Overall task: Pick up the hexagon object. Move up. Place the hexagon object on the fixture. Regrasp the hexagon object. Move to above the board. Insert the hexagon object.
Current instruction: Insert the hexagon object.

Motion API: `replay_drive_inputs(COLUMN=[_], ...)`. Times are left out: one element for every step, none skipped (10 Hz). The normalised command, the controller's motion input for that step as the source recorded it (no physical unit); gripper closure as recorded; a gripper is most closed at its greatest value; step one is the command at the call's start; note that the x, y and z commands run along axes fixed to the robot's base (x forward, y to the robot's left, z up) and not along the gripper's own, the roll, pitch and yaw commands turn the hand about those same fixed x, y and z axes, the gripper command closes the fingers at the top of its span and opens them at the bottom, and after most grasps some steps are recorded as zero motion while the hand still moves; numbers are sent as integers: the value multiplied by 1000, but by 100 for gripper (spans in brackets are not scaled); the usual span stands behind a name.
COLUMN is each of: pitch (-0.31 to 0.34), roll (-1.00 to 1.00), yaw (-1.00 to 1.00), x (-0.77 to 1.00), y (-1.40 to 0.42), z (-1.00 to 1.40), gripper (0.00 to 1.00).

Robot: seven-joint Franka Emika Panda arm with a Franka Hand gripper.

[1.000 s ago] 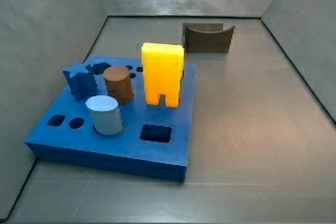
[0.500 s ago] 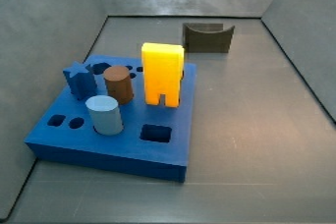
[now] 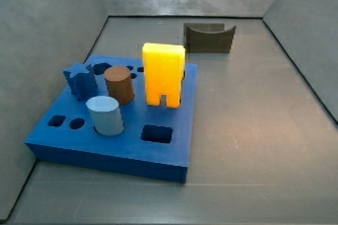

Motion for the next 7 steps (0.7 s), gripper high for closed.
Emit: replay_drive_inputs(pitch=[-154,-190,-156,-124,-111,-107,-107], roll=[0,-67,-144,-197,-210,-206,-241], yaw=[-331,-363,-474,-509,-514,-509,-446], x=[-683,-720,-711,-737,-743,-746,-654], y=[437,374,240,186,169,171,223], z=[-517,-520,-691,-786,-789,-794,-723], gripper=[100,100,100,100,100,100,100])
